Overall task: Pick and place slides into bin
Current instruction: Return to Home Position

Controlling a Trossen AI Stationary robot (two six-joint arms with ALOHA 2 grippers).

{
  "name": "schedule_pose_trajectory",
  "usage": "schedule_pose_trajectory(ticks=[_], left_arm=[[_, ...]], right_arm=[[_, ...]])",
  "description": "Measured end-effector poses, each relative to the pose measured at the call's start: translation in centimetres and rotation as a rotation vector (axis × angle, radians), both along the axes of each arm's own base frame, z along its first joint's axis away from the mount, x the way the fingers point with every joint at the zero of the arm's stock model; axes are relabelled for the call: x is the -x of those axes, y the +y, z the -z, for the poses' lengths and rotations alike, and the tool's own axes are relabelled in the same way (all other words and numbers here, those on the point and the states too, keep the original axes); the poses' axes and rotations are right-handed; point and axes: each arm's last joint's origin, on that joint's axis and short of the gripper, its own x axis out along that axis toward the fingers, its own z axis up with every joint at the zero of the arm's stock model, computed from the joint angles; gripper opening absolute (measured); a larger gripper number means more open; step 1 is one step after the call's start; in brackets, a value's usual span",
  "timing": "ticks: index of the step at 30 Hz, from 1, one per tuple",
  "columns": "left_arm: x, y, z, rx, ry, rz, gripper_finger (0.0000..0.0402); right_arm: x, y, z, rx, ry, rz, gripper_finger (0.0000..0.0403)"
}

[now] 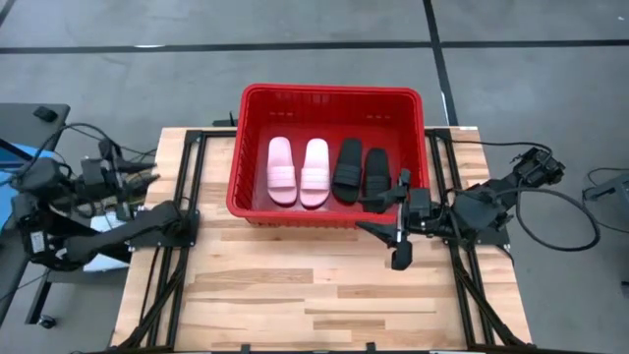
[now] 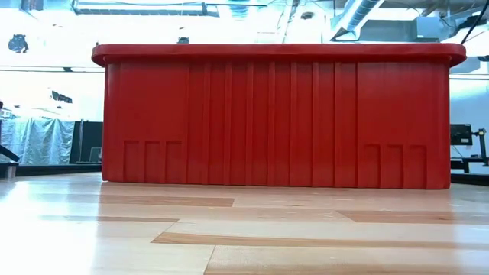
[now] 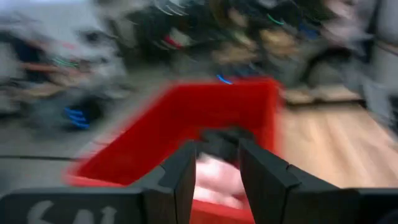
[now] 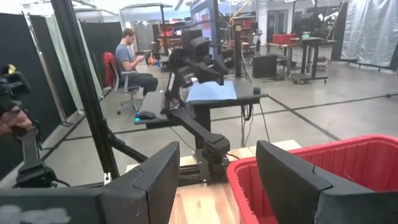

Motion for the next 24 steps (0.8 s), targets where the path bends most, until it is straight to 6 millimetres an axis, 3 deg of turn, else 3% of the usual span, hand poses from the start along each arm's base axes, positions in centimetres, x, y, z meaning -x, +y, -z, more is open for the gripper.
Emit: schedule_pose_trajectory(ticks=[3,7,16,19,24], left_arm=[[1.0,0.0,1.3,0.006,-0.074,-0.128,0.0114],[1.7,-0.1,3.7,0.071,-0.087,-0.120,0.0114],[3.3,0.3,5.9,0.192,-0.056,-0.180,0.0114],[2.1,1.2,5.7,0.199,-0.122,-0.171,0.0114],[-2.1,2.5,6.6,0.158,-0.208,-0.020,0.0114]], right_arm=[[0.4,-0.3,-0.2,0.011,0.001,0.001,0.0204],[0.9,-0.7,-0.5,0.013,0.000,0.004,0.0202],[1.4,-1.4,0.8,-0.056,-0.023,0.038,0.0200],[1.4,-1.3,2.0,-0.074,-0.052,0.035,0.0199],[1.9,-1.4,4.0,-0.109,-0.109,0.027,0.0199]])
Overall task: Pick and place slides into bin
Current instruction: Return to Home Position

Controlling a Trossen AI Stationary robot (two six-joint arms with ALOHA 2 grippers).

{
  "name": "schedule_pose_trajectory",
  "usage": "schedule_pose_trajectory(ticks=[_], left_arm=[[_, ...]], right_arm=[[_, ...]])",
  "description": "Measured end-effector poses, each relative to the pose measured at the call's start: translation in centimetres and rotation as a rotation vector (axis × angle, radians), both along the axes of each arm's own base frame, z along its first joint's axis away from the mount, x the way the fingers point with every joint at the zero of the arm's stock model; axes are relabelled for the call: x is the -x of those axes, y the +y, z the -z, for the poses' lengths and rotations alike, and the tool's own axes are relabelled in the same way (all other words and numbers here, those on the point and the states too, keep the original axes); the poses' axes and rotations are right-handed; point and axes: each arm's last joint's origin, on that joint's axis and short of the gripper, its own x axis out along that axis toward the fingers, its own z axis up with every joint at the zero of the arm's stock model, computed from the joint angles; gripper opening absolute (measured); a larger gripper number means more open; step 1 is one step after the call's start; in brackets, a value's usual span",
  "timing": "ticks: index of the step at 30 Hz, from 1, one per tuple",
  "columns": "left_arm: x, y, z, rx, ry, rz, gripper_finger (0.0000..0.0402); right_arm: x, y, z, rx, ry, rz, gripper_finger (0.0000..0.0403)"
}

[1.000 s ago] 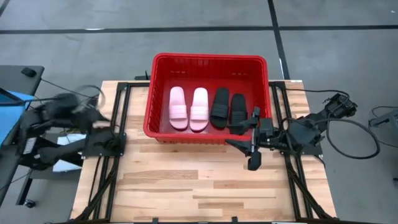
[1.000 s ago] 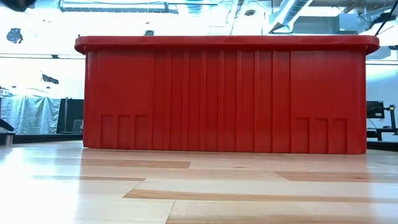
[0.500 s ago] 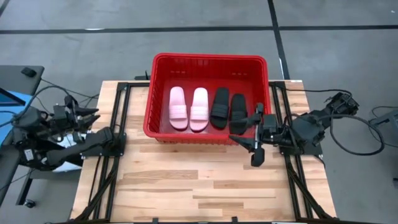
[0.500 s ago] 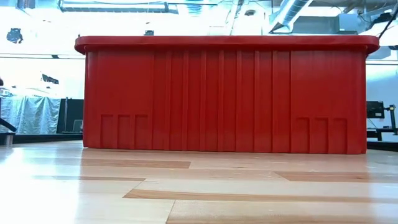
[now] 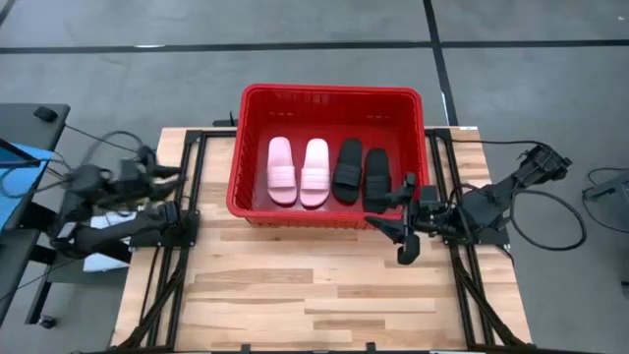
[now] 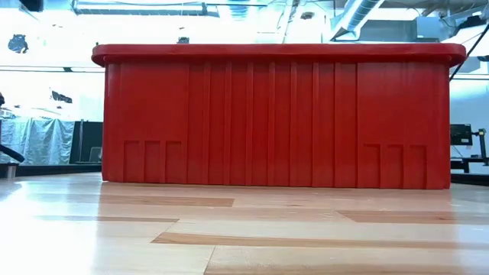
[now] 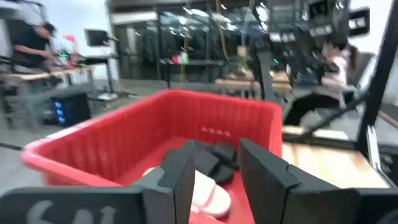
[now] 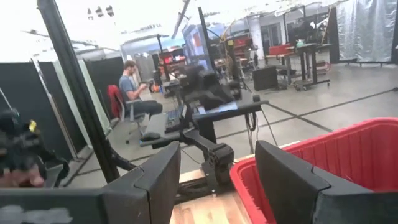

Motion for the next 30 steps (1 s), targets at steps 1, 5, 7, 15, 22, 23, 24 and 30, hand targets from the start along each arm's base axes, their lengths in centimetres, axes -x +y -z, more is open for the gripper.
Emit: schedule_pose_trajectory(ticks=[1,5,7,15,22,23,24,30], left_arm=[[-0.9,0.3,0.7,-0.001,0.013,0.011,0.0114],[-3.4,1.0,3.3,0.070,0.074,0.064,0.0114],[-4.2,0.9,4.0,0.092,0.072,0.174,0.0114],[-6.5,0.8,6.0,0.278,0.020,0.476,0.0114],[-8.4,0.9,6.7,0.302,-0.210,0.651,0.0114],[-8.7,0.9,7.1,0.315,-0.231,0.661,0.0114],[-9.0,0.9,7.5,0.330,-0.248,0.673,0.0114],[-10.1,-0.1,9.8,0.433,-0.261,0.721,0.0114]], right_arm=[[0.1,-0.1,0.3,-0.006,-0.010,0.000,0.0198],[0.8,-0.3,1.0,-0.030,-0.046,-0.012,0.0198],[1.3,-0.3,1.2,-0.037,-0.052,-0.028,0.0199],[3.3,0.0,1.2,-0.033,-0.054,-0.088,0.0200],[4.7,-0.2,1.1,-0.012,-0.020,-0.120,0.0200],[4.9,-0.2,1.2,-0.005,-0.011,-0.124,0.0200],[5.0,-0.2,1.2,0.000,-0.005,-0.129,0.0200],[6.0,-0.9,1.2,0.021,0.024,-0.135,0.0200]])
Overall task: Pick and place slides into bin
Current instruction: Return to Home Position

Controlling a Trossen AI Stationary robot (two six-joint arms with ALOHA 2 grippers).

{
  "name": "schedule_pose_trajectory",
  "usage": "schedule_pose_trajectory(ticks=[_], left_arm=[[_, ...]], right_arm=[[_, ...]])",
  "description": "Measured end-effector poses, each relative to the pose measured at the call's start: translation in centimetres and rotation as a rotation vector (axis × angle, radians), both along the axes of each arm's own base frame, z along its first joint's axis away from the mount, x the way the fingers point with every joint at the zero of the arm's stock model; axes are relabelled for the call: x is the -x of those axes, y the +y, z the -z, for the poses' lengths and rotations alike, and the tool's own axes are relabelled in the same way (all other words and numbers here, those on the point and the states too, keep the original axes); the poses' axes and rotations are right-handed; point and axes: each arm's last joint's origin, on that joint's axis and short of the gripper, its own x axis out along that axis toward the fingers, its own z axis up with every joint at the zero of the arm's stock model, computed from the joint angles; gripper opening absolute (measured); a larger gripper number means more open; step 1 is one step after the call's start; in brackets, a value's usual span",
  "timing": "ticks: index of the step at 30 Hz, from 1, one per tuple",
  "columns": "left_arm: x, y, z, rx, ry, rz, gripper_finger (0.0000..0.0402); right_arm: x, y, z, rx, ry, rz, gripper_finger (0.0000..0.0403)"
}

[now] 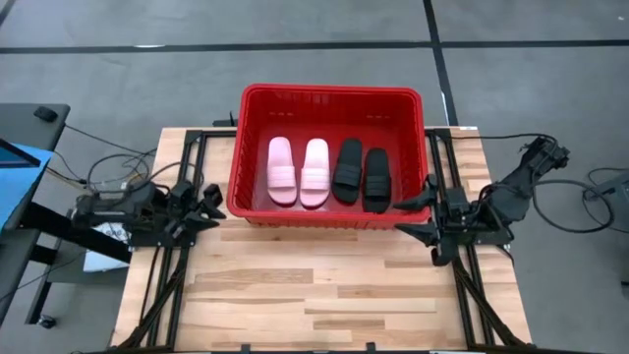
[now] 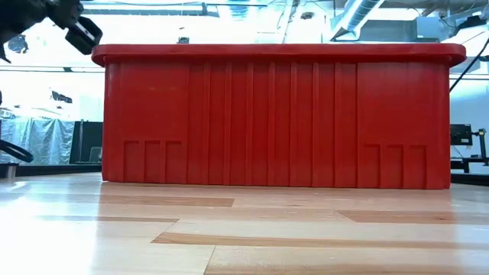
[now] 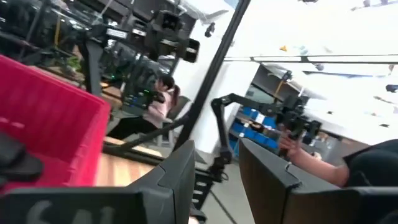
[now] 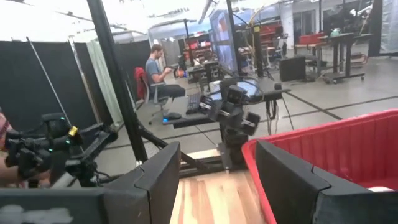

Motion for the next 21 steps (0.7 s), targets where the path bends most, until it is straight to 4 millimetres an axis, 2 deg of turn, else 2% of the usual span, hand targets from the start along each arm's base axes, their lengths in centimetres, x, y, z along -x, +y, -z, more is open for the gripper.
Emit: schedule_pose_trajectory(ticks=[8,16,18,21], left_arm=[[-0.1,-2.1,1.6,-0.009,0.128,-0.010,0.0114],[-0.3,-3.2,4.6,-0.002,0.227,-0.197,0.0114],[-0.3,-3.5,5.3,0.003,0.239,-0.211,0.0114],[-0.2,-3.7,5.1,0.043,0.199,-0.205,0.0114]], right_arm=[[0.6,-0.5,0.6,0.059,0.070,0.004,0.0200],[0.6,-0.7,1.6,0.042,0.150,0.062,0.0200],[0.7,-0.6,1.6,0.040,0.151,0.037,0.0200],[0.8,-0.3,1.9,0.050,0.154,-0.032,0.0200]])
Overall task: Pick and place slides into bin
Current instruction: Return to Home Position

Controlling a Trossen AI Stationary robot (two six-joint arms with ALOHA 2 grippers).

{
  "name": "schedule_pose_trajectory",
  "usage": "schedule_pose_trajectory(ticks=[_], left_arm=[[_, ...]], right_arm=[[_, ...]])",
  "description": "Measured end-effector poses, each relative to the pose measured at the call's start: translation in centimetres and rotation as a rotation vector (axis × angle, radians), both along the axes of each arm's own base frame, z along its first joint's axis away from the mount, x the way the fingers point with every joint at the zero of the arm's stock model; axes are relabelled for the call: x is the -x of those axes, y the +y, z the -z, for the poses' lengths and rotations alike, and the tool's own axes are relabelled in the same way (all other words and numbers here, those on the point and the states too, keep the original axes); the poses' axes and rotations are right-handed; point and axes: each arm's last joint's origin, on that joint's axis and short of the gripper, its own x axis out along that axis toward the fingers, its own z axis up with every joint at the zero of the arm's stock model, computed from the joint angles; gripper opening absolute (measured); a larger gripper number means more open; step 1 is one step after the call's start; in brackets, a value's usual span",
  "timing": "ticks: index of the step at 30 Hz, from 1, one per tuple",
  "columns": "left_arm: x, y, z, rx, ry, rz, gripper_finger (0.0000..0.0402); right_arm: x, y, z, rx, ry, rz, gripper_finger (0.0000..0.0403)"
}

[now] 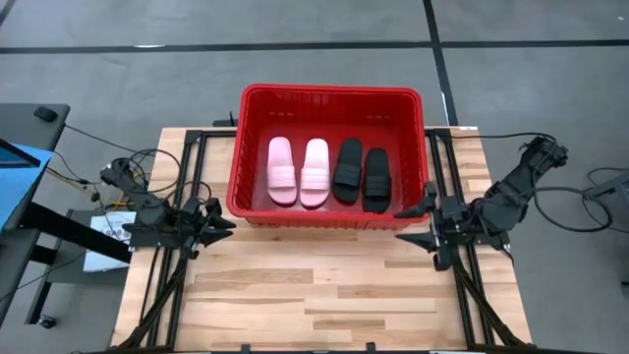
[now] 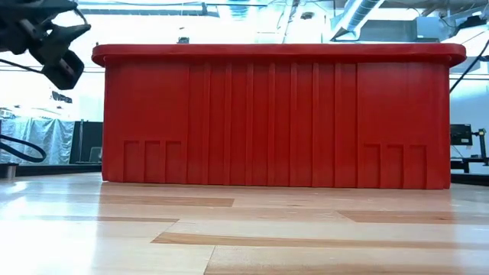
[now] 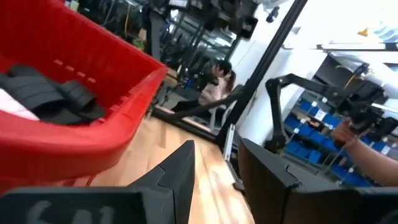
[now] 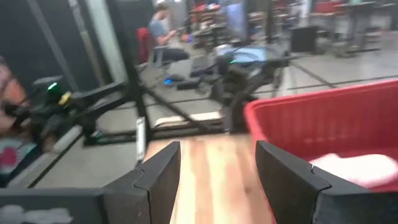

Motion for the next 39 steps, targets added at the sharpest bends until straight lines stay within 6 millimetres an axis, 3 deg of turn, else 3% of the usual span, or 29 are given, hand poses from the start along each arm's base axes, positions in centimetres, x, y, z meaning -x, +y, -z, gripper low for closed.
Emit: schedule_pose_trajectory(ticks=[4,10,16,25,39], left_arm=[[0.1,0.1,-0.3,-0.001,-0.002,-0.022,0.0114],[0.2,0.3,-0.8,0.046,-0.034,-0.075,0.0114],[0.3,0.5,-1.4,0.069,-0.080,-0.099,0.0114],[0.4,0.5,-2.0,-0.001,-0.141,-0.111,0.0114],[0.3,0.6,-1.7,-0.113,-0.114,-0.151,0.0114]], right_arm=[[0.7,-0.2,1.8,0.001,-0.021,-0.099,0.0200],[2.7,-1.5,6.1,-0.014,-0.200,-0.267,0.0200],[5.8,-2.5,9.6,0.076,-0.370,-0.653,0.0200],[8.5,-4.3,13.9,0.039,-0.141,-0.752,0.0200],[9.5,-4.5,15.1,-0.005,0.003,-0.809,0.0200]])
